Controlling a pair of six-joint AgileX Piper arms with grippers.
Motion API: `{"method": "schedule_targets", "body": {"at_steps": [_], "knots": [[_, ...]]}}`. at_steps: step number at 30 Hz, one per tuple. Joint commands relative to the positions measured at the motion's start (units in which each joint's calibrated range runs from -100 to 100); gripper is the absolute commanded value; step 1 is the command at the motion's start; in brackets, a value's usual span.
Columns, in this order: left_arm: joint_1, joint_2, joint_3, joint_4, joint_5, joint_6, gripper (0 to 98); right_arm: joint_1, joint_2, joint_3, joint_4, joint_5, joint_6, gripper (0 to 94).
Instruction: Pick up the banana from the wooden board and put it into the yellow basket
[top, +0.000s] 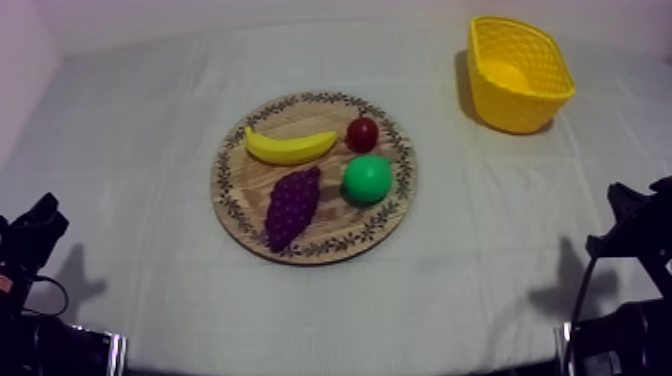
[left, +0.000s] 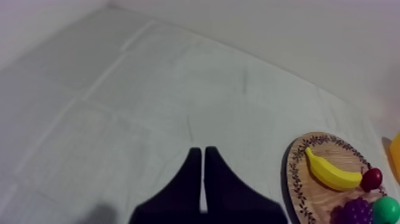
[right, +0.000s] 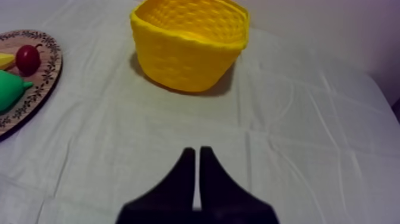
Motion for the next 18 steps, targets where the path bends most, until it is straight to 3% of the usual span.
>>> {"method": "schedule_targets", "body": {"at_steps": [1,18], "knots": [[0.0,0.0,0.0,-0.03,0.0,0.1,0.1,0.8,0.0,-0.1,-0.1,1.7,-10.0,0.3],[0.0,0.0,0.0,-0.03,0.0,0.0,0.1,0.3,0.0,-0.1,0.1,2.3,-9.6,0.3]]}}
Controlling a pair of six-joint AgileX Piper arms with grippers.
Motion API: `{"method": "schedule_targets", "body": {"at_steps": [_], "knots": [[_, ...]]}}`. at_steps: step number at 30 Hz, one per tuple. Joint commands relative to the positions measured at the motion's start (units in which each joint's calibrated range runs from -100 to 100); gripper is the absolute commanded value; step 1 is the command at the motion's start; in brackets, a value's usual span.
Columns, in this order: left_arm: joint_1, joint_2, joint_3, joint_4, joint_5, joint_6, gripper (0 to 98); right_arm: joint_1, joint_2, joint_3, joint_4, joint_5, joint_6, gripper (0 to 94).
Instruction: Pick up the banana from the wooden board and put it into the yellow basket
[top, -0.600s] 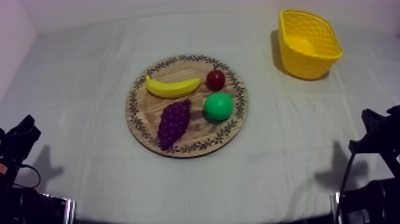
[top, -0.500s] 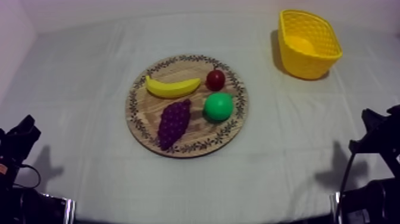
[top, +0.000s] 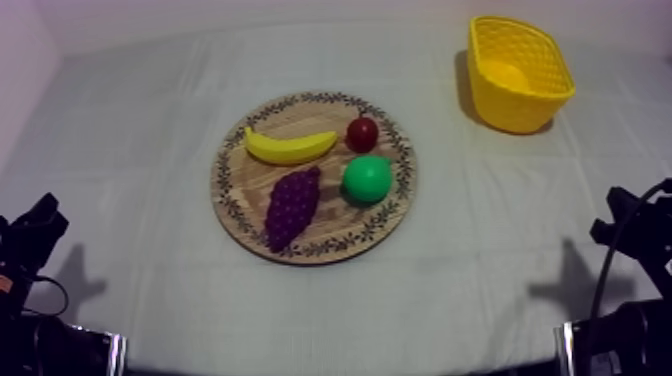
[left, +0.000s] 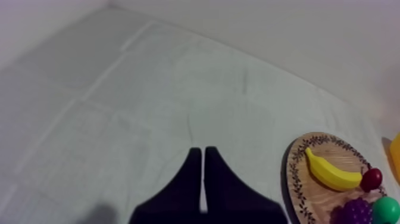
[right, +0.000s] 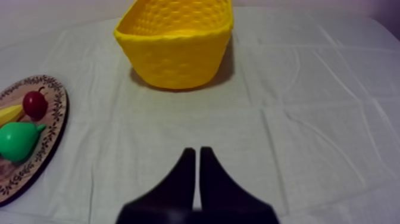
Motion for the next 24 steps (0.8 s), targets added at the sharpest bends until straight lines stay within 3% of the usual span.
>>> {"method": "schedule_targets", "body": {"at_steps": [1,11,24], "knots": [[0.0,0.0,0.0,-0.03,0.0,0.0,0.1,-0.2,0.0,0.1,0.2,0.0,0.2,0.4],[0.0,0.0,0.0,-0.03,0.0,0.0,0.1,-3.7,5.3,-8.4,1.8,3.1,-0.7,0.5],[0.0,0.0,0.0,-0.03,0.0,0.0,0.1,-13.8,25.2,-30.6,-1.5,6.1,6.0,1.5]]}}
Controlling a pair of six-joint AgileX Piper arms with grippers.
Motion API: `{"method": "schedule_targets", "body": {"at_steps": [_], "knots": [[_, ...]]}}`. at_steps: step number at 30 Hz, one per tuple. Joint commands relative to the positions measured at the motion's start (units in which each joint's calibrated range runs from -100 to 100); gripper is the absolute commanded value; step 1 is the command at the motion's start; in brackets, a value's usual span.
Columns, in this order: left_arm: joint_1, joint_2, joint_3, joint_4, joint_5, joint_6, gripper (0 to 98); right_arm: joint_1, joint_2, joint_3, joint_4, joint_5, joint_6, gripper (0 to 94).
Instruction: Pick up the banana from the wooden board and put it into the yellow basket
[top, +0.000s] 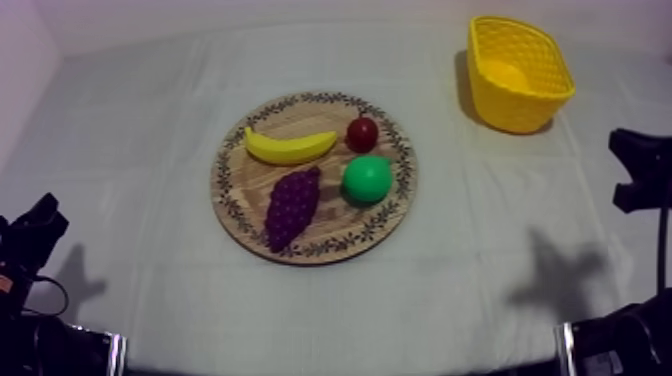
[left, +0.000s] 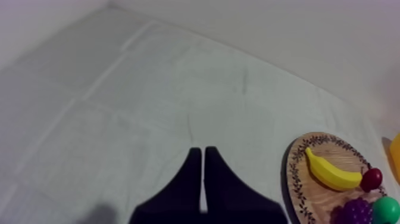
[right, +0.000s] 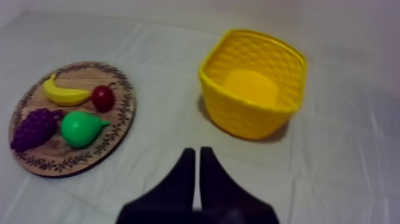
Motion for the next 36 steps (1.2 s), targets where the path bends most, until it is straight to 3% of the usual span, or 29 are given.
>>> {"method": "schedule_targets", "body": {"at_steps": [1,10,18,26,36], "knots": [[0.0,0.0,0.0,-0.03,0.0,0.0,0.1,-2.9,6.0,-5.7,-0.2,-0.9,1.0,1.5],[0.0,0.0,0.0,-0.03,0.0,0.0,0.1,-10.8,25.7,-18.4,-0.9,-5.4,5.4,1.6],[0.0,0.0,0.0,-0.03,0.0,0.0,0.1,-17.6,42.4,-29.6,3.9,-8.6,4.4,2.2],[0.0,0.0,0.0,-0.03,0.0,0.0,0.1,-22.0,54.3,-39.5,4.5,-9.0,6.4,2.6],[0.0,0.0,0.0,-0.03,0.0,0.0,0.1,-25.7,69.4,-50.0,8.7,-6.7,5.0,3.8]]}}
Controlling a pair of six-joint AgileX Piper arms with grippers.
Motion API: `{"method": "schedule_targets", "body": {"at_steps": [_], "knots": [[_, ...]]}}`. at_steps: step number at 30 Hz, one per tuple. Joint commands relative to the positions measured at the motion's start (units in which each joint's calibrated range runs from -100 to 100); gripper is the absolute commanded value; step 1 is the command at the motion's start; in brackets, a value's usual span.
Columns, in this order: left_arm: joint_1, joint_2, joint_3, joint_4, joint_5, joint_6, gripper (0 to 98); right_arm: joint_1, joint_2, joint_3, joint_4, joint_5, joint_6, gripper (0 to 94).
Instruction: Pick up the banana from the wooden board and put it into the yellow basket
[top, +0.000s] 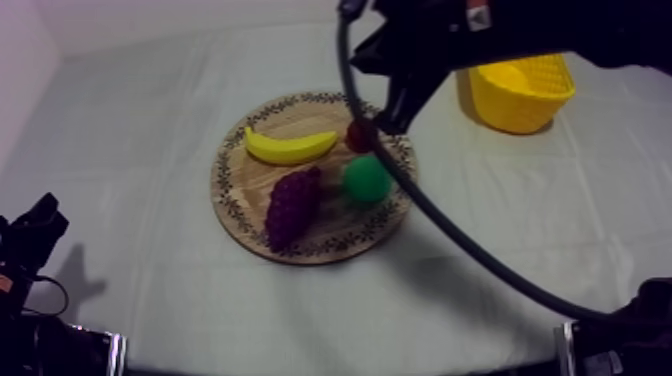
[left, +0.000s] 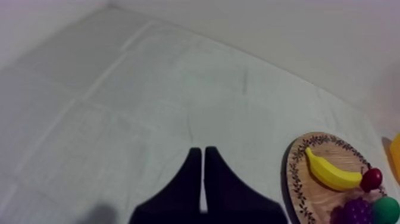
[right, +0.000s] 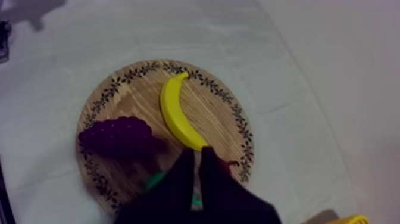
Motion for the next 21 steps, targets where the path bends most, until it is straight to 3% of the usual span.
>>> {"method": "schedule_targets", "body": {"at_steps": [1,11,17,21], "knots": [[0.0,0.0,0.0,-0.03,0.0,0.0,0.1,-0.1,4.1,-1.8,0.5,0.1,0.0,3.8],[0.0,0.0,0.0,-0.03,0.0,0.0,0.1,-1.2,9.9,-3.6,2.7,0.0,-1.5,8.7],[0.0,0.0,0.0,-0.03,0.0,0.0,0.1,-2.2,10.9,-2.6,5.3,-1.2,-3.6,50.0],[0.0,0.0,0.0,-0.03,0.0,0.0,0.1,-2.1,11.0,-2.2,5.6,-2.8,-4.9,61.2]]}}
